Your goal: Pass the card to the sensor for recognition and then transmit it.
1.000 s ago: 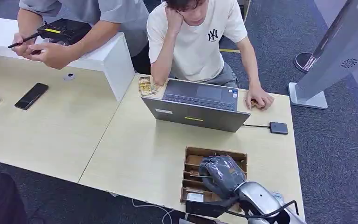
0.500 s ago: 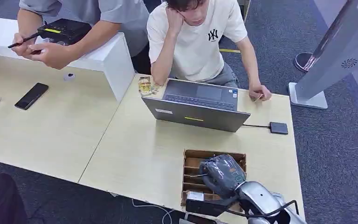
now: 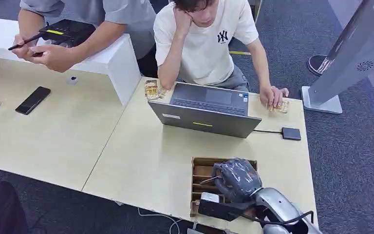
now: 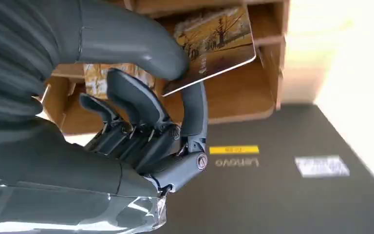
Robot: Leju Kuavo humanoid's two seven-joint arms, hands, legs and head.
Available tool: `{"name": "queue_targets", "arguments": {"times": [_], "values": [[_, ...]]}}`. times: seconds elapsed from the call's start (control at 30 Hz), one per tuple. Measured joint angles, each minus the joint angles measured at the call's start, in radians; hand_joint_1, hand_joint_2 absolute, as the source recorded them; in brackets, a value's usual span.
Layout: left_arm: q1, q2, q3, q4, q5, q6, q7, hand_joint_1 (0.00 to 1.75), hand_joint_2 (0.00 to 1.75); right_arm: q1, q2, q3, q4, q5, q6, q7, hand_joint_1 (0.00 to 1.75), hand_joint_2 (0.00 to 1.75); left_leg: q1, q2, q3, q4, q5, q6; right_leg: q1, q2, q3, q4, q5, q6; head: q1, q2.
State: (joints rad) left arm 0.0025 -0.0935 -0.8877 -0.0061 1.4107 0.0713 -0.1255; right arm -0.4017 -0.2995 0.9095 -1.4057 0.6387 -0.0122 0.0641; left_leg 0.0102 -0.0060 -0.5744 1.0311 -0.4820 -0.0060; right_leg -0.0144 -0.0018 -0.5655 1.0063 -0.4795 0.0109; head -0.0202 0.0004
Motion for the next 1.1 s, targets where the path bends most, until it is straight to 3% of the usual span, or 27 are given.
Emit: {"name": "queue_targets", "arguments": {"times": [0.6, 1.1], "values": [[0.0, 0.0, 0.0, 0.0, 0.019, 0.01, -0.013, 0.0, 0.0, 0.059, -0.005, -0.219, -0.11, -0.194, 0.025, -0.005, 1.69, 1.75, 0.0, 0.0, 0.0, 0.0, 0.0, 0.0, 0.0, 0.0, 0.0, 0.0, 0.0, 0.0, 0.0, 0.0], [0.0, 0.002, -0.032, 0.0, -0.019, 0.013, -0.037, 0.0, 0.0, 0.114, -0.007, -0.321, -0.169, -0.391, 0.061, -0.108, 1.75, 1.75, 0.0, 0.0, 0.0, 0.0, 0.0, 0.0, 0.0, 0.0, 0.0, 0.0, 0.0, 0.0, 0.0, 0.0]]}}
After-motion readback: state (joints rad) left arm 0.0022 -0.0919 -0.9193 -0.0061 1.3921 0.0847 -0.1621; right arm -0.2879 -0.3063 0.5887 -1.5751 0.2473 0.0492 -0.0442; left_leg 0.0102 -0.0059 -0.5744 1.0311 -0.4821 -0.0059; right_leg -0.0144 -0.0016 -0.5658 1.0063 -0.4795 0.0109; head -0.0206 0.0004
